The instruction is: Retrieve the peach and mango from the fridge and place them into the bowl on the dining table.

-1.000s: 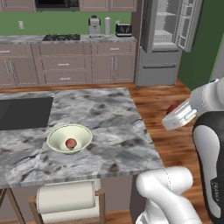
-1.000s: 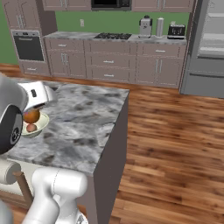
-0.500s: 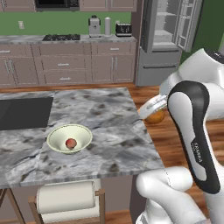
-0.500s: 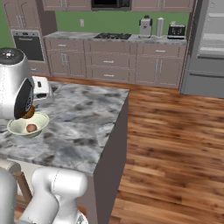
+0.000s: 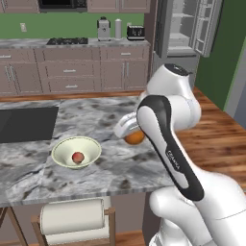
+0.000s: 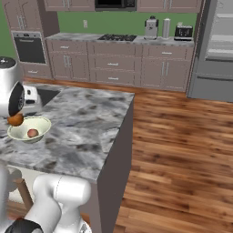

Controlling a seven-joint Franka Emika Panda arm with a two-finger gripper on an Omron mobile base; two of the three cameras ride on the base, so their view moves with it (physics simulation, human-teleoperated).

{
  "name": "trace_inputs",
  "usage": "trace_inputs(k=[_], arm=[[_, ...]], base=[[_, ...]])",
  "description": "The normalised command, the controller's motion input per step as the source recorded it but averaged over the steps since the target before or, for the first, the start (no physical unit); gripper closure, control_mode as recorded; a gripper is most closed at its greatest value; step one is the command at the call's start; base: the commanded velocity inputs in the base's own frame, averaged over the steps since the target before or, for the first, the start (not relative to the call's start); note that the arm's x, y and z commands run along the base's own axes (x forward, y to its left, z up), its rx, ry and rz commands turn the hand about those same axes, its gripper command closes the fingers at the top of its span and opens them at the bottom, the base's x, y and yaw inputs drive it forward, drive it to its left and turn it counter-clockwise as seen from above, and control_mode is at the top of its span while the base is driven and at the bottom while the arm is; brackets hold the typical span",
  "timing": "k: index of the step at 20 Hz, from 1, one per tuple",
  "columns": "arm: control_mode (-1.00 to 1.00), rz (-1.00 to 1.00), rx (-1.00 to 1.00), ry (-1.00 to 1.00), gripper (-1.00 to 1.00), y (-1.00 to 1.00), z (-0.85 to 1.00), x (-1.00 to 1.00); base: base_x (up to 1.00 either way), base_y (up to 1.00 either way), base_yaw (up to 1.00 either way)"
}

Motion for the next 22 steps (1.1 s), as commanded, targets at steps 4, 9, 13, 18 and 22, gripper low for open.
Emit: trace_inputs(k=[4,9,13,18,22], arm=[[-1.0,0.0,0.0,0.15,1.0,0.38,-0.29,0.49],[-1.0,0.0,0.0,0.08,1.0,0.27,-0.31,0.38],[-1.0,0.0,-0.03,0.07,1.0,0.42,-0.36,0.37],[-1.0,0.0,-0.05,0.02,1.0,0.46,-0.34,0.26],[-1.0,-0.03,-0.04,0.0,1.0,0.31,-0.21,0.18]], base=[[0.0,0.0,0.0],[0.0,0.0,0.0],[0.0,0.0,0.0],[0.0,0.0,0.0],[0.0,0.0,0.0]])
